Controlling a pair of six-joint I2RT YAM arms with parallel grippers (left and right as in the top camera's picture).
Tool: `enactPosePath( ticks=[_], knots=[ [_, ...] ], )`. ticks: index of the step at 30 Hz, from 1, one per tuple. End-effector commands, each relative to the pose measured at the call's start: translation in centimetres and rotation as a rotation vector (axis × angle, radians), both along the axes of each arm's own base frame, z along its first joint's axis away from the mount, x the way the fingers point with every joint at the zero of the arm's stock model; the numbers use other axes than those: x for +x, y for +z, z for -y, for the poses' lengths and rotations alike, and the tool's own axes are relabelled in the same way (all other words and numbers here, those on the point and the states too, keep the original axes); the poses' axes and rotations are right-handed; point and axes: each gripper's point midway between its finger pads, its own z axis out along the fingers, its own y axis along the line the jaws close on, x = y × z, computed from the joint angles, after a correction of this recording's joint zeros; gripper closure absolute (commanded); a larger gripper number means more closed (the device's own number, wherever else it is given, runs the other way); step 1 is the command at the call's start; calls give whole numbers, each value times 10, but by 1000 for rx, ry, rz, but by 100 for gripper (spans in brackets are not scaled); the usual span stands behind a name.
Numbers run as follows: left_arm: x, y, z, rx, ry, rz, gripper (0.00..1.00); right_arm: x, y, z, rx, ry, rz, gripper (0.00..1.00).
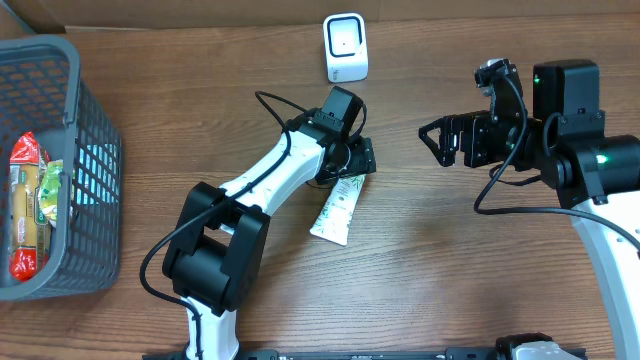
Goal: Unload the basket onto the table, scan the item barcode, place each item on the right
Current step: 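Grasp the white-and-gold tube and place it on the table center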
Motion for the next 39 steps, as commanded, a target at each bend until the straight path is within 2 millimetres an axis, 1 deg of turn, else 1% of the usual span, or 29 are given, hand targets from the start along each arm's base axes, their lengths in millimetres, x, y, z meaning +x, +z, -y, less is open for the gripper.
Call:
enactPosePath(
  ticks=[1,3,5,7,8,9,10,12,13,15,17,18,20,22,24,25,27,29,31,33,37,39],
  knots=[
    [17,33,1,-14,-95,103,23,2,9,0,7,2,24,1],
    [32,66,-9,-1,-126,170,23,2,9,0,7,2,24,1],
    [46,109,-27,21,-134,243,22,2,9,0,7,2,25,1],
    [57,159,-51,42,-129,313,22,2,9,0,7,2,25,1],
    [60,186,-69,58,-111,346,22,2,9,0,7,2,25,1],
    [61,208,-85,73,-89,374,21,2,9,0,7,2,25,1],
    [60,233,-108,94,-44,401,21,2,9,0,7,2,25,1],
    [56,272,-152,136,53,443,21,2,9,0,7,2,25,1],
    [50,291,-177,160,111,463,21,2,9,0,7,2,25,1],
    [37,319,-226,206,225,491,21,2,9,0,7,2,25,1],
    [20,335,-274,258,346,501,21,2,9,0,7,2,25,1],
    [11,340,-295,275,399,499,21,2,9,0,7,2,25,1],
    [-9,342,-338,306,514,469,21,2,9,0,7,2,25,1],
    [-30,336,-380,333,629,414,21,2,9,0,7,2,25,1],
    [-48,323,-418,349,733,348,19,2,9,0,7,2,25,1],
    [-55,317,-431,353,770,322,19,2,9,0,7,2,25,1],
    [-68,298,-465,353,850,258,19,3,9,0,7,2,26,1],
    [-70,278,-485,308,860,222,21,3,9,0,7,2,26,1],
    [-70,256,-499,253,871,195,25,2,9,0,7,2,24,1],
    [-71,233,-513,219,880,177,26,1,8,0,6,2,17,1],
    [-63,190,-526,173,800,202,26,-1,6,0,5,2,7,1],
    [-58,169,-530,171,769,221,25,0,6,0,5,2,9,1]
  ],
)
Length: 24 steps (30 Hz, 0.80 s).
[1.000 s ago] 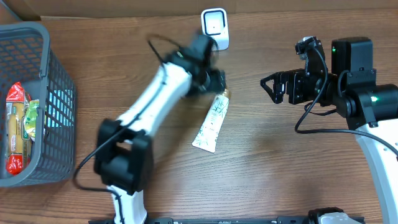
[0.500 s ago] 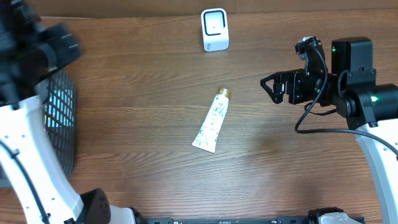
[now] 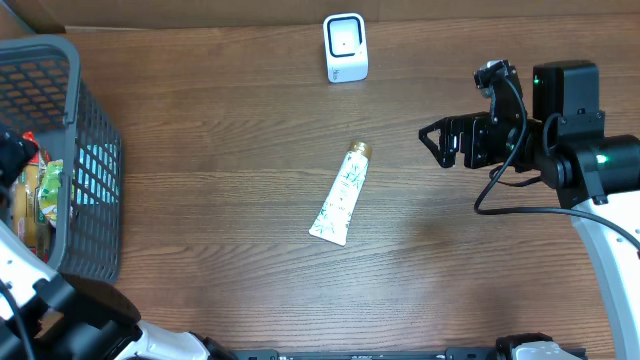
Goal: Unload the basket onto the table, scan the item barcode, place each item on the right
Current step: 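Grasp the white-and-gold tube and place it on the table center, then grasp the mint-green packet in the basket and set it beside the tube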
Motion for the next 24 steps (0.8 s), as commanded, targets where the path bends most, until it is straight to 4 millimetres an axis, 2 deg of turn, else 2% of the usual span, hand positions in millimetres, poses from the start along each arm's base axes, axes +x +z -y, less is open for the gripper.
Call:
enactPosePath(
  ticks=[1,6,10,17,24],
  knots=[
    [13,-31,10,-23,-153,44,24,2,8,0,6,1,24,1],
    [30,-72,7,52,-248,74,18,2,9,0,7,2,25,1],
    [50,-91,6,147,-338,106,10,2,9,0,7,2,25,1],
    [79,-135,15,174,-461,69,12,3,9,0,7,2,26,0],
    [87,-186,22,119,-482,1,16,3,9,-1,8,2,28,0]
  ],
)
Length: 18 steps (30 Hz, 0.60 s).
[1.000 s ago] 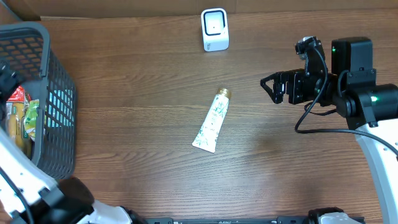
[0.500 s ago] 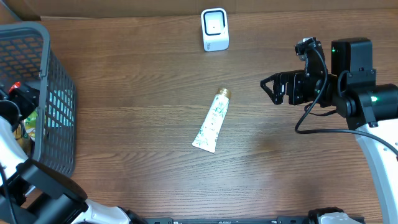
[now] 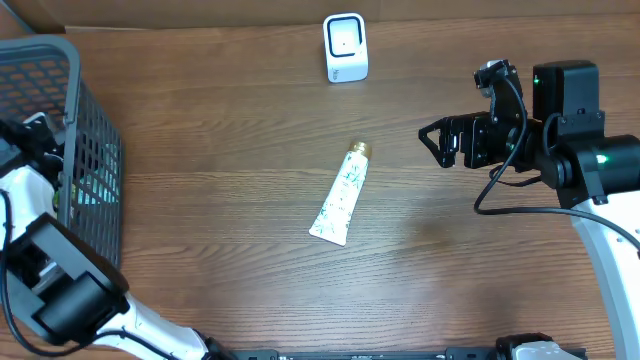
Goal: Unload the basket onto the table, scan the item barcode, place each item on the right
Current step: 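Grasp the mint-green packet in the basket and set it beside the tube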
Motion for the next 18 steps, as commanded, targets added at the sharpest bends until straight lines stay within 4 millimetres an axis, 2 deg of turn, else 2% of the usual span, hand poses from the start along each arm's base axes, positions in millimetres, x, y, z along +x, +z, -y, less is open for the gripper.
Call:
enactPosePath(
  ticks=[1,5,9,15,17,18],
  knots=[
    [5,-36,22,-53,-67,-57,17,2,9,0,8,2,24,0],
    [2,-62,27,-83,-83,-103,23,2,10,-2,17,10,26,0],
    [-8,-78,28,-93,-68,-164,34,3,13,-6,35,25,39,0],
    [-29,-99,25,-81,-33,-280,44,4,16,-7,44,32,49,0],
    [-33,-105,27,-92,-32,-300,55,4,16,-7,44,32,49,0],
    [-34,-107,28,-96,-32,-305,66,4,16,-7,44,32,49,0]
  ],
)
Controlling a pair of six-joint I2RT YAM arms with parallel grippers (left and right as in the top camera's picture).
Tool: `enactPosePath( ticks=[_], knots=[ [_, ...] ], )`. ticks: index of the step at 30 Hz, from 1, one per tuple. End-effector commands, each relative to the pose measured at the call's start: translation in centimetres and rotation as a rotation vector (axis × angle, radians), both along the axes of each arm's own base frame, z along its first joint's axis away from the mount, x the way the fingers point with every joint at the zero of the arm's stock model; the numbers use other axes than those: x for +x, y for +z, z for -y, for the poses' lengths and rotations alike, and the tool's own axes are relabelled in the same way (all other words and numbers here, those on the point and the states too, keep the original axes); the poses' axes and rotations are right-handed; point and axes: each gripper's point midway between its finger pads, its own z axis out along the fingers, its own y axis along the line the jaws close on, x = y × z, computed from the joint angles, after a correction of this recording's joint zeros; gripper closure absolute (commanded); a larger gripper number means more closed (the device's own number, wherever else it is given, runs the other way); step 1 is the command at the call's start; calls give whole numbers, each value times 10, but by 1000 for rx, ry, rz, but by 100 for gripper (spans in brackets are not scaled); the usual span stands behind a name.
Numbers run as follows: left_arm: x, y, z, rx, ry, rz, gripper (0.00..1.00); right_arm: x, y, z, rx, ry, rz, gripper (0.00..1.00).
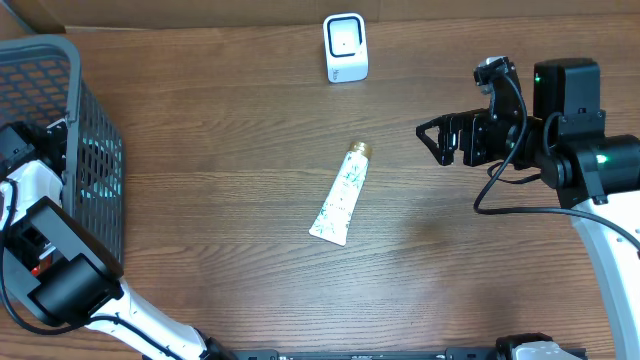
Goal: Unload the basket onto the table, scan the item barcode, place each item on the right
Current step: 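Grasp the mint-green packet in the basket and set it beside the tube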
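Observation:
A white tube with green print and a gold cap point(341, 203) lies flat and alone on the wooden table point(230, 150), cap pointing toward the back. The white barcode scanner point(346, 47) stands at the back edge, facing forward. My right gripper point(430, 141) hovers open to the right of the tube with nothing between its fingers. My left arm point(35, 195) reaches into the grey basket point(100, 150) at the far left. Its gripper sits down inside the basket, and its fingers do not show.
The grey plastic basket holds packaged goods, mostly hidden by my left arm. A brown cardboard wall runs along the back of the table.
My left arm has settled a little lower and further into the basket. The right gripper has edged very slightly left. The tube has not moved.
First my left gripper was at the tube's cap end in the middle of the table. Then the tube lay alone there and my left arm was at the basket on the far left, where it stays. My right gripper hovered open throughout.

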Motion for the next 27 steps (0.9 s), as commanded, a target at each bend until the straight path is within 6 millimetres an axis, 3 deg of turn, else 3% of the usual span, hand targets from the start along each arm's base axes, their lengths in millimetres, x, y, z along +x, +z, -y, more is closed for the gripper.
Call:
enactPosePath(
  ticks=[1,2,3,7,10,13,16,19,22,24,27],
  knots=[
    [-36,-67,17,-34,-3,-223,80,1,9,-2,15,9,23,0],
    [-36,-67,17,-36,0,-223,93,1,9,-2,15,9,23,0],
    [-35,-65,16,-36,9,-221,96,1,9,-2,15,9,23,0],
    [-32,-47,7,-20,72,-215,96,1,9,-2,15,9,24,0],
    [-25,-12,-5,4,116,-195,96,2,10,-2,15,9,26,0],
    [-17,41,-22,50,198,-164,96,3,11,-2,16,9,34,0],
    [-11,112,-32,89,272,-89,96,3,11,-2,16,9,34,0],
    [-13,183,-30,126,310,7,96,2,10,-2,16,9,30,0],
    [-21,248,-11,127,336,108,96,3,11,-2,16,9,32,0],
    [-29,283,12,108,336,166,96,3,11,-2,16,9,32,0],
    [-38,317,56,81,265,220,96,3,11,-2,16,9,32,0]
  ],
)
